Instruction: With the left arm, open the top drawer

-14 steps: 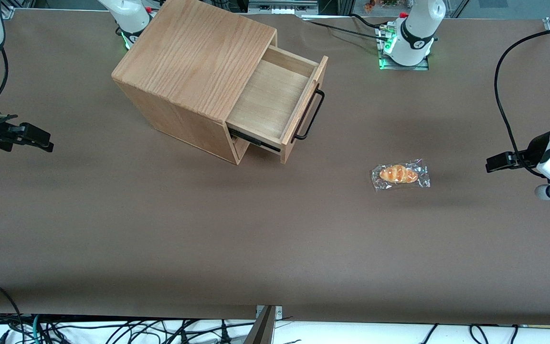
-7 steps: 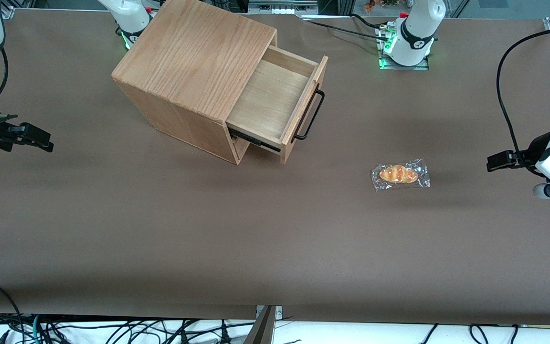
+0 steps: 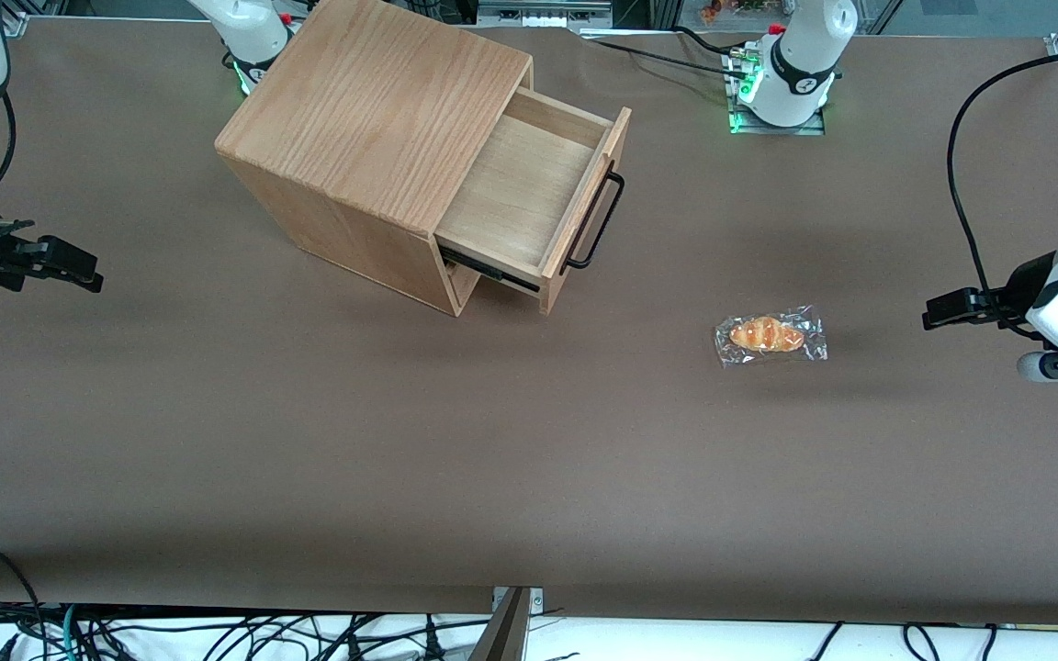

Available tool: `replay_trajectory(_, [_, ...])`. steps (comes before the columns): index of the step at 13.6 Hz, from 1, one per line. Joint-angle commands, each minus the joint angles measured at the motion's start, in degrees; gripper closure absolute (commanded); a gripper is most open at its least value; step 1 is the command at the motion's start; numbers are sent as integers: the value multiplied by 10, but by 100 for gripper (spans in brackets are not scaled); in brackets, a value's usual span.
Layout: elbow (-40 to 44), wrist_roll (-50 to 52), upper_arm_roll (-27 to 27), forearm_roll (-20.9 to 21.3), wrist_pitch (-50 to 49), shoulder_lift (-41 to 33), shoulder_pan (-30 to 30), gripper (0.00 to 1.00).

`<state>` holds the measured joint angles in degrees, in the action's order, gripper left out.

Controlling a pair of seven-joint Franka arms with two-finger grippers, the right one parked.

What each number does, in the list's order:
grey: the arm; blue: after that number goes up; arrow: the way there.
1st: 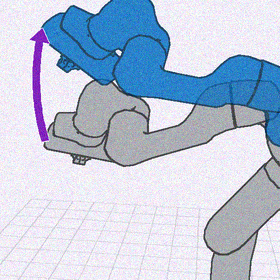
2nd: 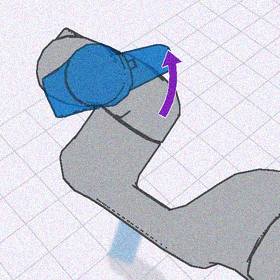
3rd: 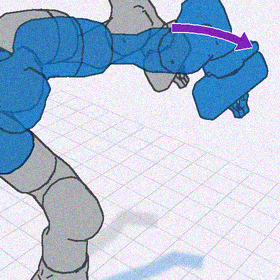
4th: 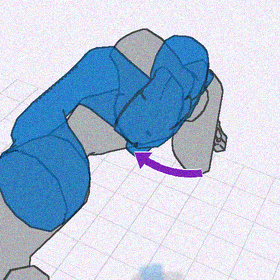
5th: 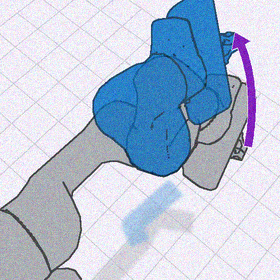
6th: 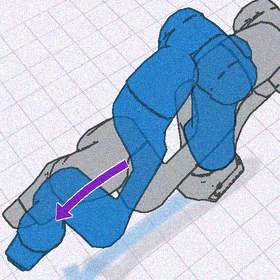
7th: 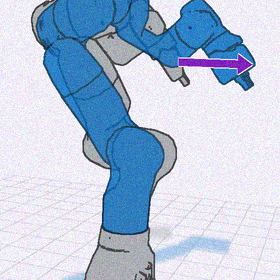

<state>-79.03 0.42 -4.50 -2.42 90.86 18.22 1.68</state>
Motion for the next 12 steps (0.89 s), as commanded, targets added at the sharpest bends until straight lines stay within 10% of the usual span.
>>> replay_trajectory(1, [4,-16,1,-7,-6,-3,-4,0])
replay_trajectory(12, [4,-36,-1,8,-5,-2,-4,0])
